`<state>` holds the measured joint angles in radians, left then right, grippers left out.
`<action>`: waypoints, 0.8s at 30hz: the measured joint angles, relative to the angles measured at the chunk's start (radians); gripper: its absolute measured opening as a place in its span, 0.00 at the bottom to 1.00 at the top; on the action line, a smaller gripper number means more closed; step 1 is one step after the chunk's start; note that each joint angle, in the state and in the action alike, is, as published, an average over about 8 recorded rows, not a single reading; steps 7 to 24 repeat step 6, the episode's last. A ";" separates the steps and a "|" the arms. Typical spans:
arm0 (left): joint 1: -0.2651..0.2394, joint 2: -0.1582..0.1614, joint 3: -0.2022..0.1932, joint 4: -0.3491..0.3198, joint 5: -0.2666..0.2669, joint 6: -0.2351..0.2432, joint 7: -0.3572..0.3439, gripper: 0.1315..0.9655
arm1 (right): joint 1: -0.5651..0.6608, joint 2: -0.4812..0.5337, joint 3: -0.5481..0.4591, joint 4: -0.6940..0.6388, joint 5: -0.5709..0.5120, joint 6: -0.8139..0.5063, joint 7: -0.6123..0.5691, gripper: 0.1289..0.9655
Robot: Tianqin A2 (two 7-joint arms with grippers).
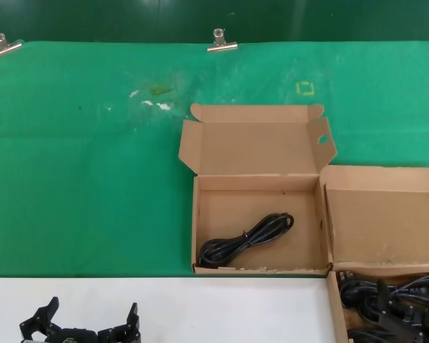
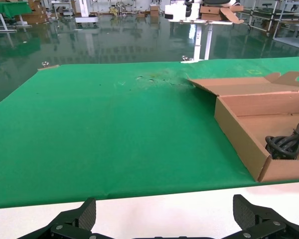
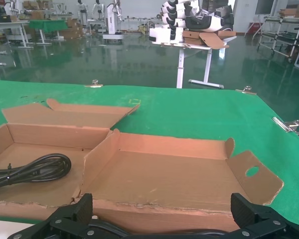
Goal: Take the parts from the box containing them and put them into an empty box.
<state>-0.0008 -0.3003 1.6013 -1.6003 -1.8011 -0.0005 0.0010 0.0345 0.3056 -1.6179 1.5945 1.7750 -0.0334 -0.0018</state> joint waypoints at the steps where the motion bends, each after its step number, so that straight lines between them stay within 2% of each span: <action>1: 0.000 0.000 0.000 0.000 0.000 0.000 0.000 1.00 | 0.000 0.000 0.000 0.000 0.000 0.000 0.000 1.00; 24: 0.000 0.000 0.000 0.000 0.000 0.000 0.000 1.00 | 0.000 0.000 0.000 0.000 0.000 0.000 0.000 1.00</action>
